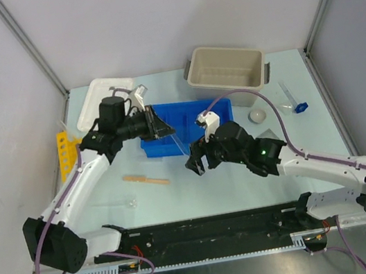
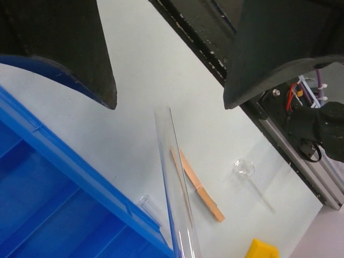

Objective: Organize the chemistry lab equipment

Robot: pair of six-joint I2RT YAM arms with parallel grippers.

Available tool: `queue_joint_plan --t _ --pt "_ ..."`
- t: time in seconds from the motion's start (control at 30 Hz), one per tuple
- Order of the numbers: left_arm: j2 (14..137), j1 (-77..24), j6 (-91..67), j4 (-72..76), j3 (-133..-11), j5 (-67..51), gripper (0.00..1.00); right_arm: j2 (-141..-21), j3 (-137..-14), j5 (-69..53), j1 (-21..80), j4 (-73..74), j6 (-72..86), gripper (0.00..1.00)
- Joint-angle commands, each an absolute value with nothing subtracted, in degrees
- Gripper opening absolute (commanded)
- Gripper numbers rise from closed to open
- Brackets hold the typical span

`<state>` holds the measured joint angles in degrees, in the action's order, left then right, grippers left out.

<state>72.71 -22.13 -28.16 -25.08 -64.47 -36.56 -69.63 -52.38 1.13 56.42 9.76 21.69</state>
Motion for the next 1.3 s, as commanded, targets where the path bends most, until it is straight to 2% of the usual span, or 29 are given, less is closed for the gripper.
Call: queue_joint_plan --t 0.0,0.13,0.33,0.47,0.63,0.8,1.27 --pt "68.3 -19.6 -25.5 -24.4 -66.2 -27.0 0.06 -65.0 -53.9 4.0 56.7 10.9 21.7 0.93" --pt "66.1 -15.6 -22.8 -24.6 -67.8 -15.7 0.03 -61.6 -53.9 5.5 56.6 13.4 20.6 0.99" --pt "64.4 -12.7 -16.9 -24.6 -71.7 7.9 0.01 -55.0 -53.0 9.0 55.8 17.6 17.0 0.99" --pt "65.9 -9.7 -14.5 -24.4 -73.7 18.8 0.00 -50.9 -52.6 6.9 52.4 19.5 15.8 0.99" --pt "68.4 -3.4 -13.7 -23.2 -73.7 25.0 0.01 -47.9 -52.6 -1.5 47.2 20.7 14.5 0.99" --pt "70.0 2.8 -13.6 -19.9 -71.6 26.4 0.03 -46.6 -52.6 -7.2 42.5 22.2 13.0 0.99" --pt "72.3 13.0 -16.9 -10.5 -64.9 27.4 0.06 -47.5 -52.6 -15.0 36.2 20.9 11.9 0.99"
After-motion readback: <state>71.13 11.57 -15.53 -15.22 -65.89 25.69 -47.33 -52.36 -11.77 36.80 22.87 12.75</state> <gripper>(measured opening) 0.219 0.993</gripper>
